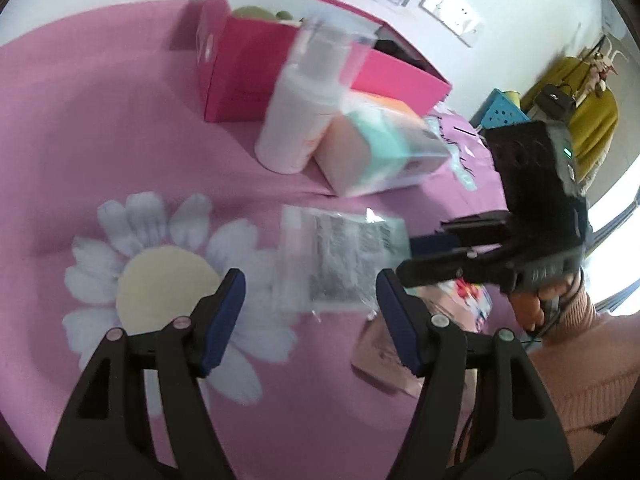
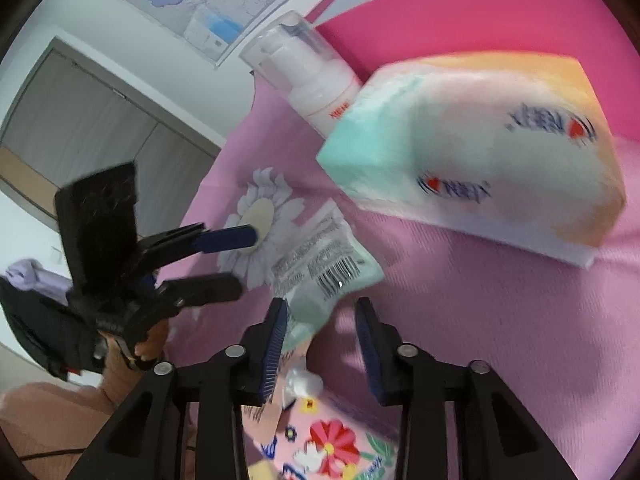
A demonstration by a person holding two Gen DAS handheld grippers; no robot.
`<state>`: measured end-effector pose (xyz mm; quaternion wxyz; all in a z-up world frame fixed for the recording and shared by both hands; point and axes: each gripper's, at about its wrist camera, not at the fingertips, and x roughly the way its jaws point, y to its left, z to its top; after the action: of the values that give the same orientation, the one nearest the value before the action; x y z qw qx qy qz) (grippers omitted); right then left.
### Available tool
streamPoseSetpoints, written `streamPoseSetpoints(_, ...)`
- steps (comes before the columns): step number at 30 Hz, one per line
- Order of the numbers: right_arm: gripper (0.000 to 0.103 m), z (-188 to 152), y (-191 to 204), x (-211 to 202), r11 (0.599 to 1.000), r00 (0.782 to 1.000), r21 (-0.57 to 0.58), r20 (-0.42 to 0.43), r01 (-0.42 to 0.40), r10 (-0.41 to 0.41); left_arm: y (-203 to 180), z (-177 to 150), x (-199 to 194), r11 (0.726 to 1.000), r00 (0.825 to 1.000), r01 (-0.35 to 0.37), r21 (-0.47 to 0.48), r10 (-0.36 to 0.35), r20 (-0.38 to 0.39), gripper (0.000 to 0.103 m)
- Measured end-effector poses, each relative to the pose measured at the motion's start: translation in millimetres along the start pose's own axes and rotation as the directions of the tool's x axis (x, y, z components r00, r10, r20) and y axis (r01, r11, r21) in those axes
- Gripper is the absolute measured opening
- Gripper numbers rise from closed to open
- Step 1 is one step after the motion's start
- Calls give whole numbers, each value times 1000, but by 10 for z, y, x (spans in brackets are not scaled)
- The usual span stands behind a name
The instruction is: Organize soft objects
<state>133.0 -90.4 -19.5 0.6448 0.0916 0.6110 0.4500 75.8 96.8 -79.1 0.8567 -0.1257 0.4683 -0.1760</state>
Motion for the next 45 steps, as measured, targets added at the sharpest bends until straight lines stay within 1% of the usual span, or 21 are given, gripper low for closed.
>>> streamPoseSetpoints(2, 15, 0, 19, 6, 1000, 1000, -17, 13, 26, -26, 30, 41, 70, 1000, 1000, 18, -19, -18, -10, 68)
streamPoseSetpoints(5, 9, -23, 30, -61, 997, 998, -50, 27, 61, -59, -7, 90, 129, 999, 999, 37, -25, -38, -14, 68)
streamPoseSetpoints(8, 7, -3, 70, -102, 985, 989, -90, 47, 146, -142, -79, 98, 187, 998, 998, 60, -11, -60, -28, 68)
streamPoseSetpoints(9, 7, -1, 78, -117, 984, 988, -92, 51, 150, -146, -107, 109, 211, 998, 998, 57, 0, -57, -31, 69)
streamPoseSetpoints(11, 7, 32, 11, -154, 988, 990, -82, 57, 130, -126, -150, 130, 244, 998, 997, 70, 7, -70, -41, 69)
streamPoseSetpoints(13, 7, 32, 27, -138, 980, 985, -103, 62, 167, -162, -184, 146, 281, 996, 994, 92, 5, -91, -57, 69)
streamPoseSetpoints(15, 7, 9, 3, -147, 978, 984, -114, 59, 172, -166, -220, 143, 292, 995, 993, 100, 5, -99, -69, 69)
streamPoseSetpoints(17, 7, -4, 0, -137, 978, 984, -115, 62, 172, -166, -213, 138, 293, 992, 990, 122, -20, -123, -73, 69)
streamPoseSetpoints(20, 7, 5, -38, -187, 988, 988, -77, 80, 135, -129, -186, 109, 288, 982, 982, 174, -77, -179, -67, 69)
streamPoseSetpoints(21, 10, 9, -73, -197, 991, 990, -53, 82, 120, -115, -168, 97, 265, 979, 980, 183, -86, -189, -65, 69)
streamPoseSetpoints(22, 10, 12, -121, -207, 996, 994, -28, 80, 81, -79, -163, 76, 259, 975, 977, 197, -102, -203, -60, 69)
streamPoseSetpoints(23, 14, 10, -152, -203, 999, 996, -10, 74, 44, -44, -164, 61, 252, 972, 975, 208, -110, -215, -58, 69)
streamPoseSetpoints(24, 15, 8, -196, -200, 1000, 997, 11, 74, 18, -19, -168, 40, 247, 967, 971, 225, -121, -232, -54, 69)
streamPoseSetpoints(26, 15, -4, -194, -178, 1000, 998, 14, 67, 3, -4, -190, 15, 237, 959, 965, 249, -137, -257, -48, 68)
streamPoseSetpoints(28, 13, -19, -164, -179, 1000, 997, 8, 72, -6, 5, -208, 3, 212, 965, 972, 223, -141, -230, -37, 67)
streamPoseSetpoints(31, 12, 5, -59, -193, 1000, 996, -24, 88, -11, 13, -198, -6, 142, 965, 976, 212, -155, -217, -17, 64)
streamPoseSetpoints(33, 10, 8, 12, -239, 999, 994, -38, 105, -15, 19, -201, -15, 70, 967, 979, 200, -156, -203, -4, 55)
streamPoseSetpoints(36, 10, -2, 80, -407, 998, 990, -63, 135, -31, 40, -254, 5, -65, 970, 980, 200, -141, -199, 25, 50)
streamPoseSetpoints(41, 10, 38, 203, -730, 992, 980, -118, 188, -44, 66, -465, 164, -336, 981, 981, 180, -71, -175, 79, 49)
streamPoseSetpoints(42, 10, 42, 219, -756, 991, 978, -125, 196, -44, 68, -490, 194, -363, 982, 981, 177, -63, -172, 85, 47)
streamPoseSetpoints(45, 10, 115, 331, -885, 987, 970, -158, 236, -28, 65, -597, 370, -494, 987, 981, 158, -19, -155, 113, 46)
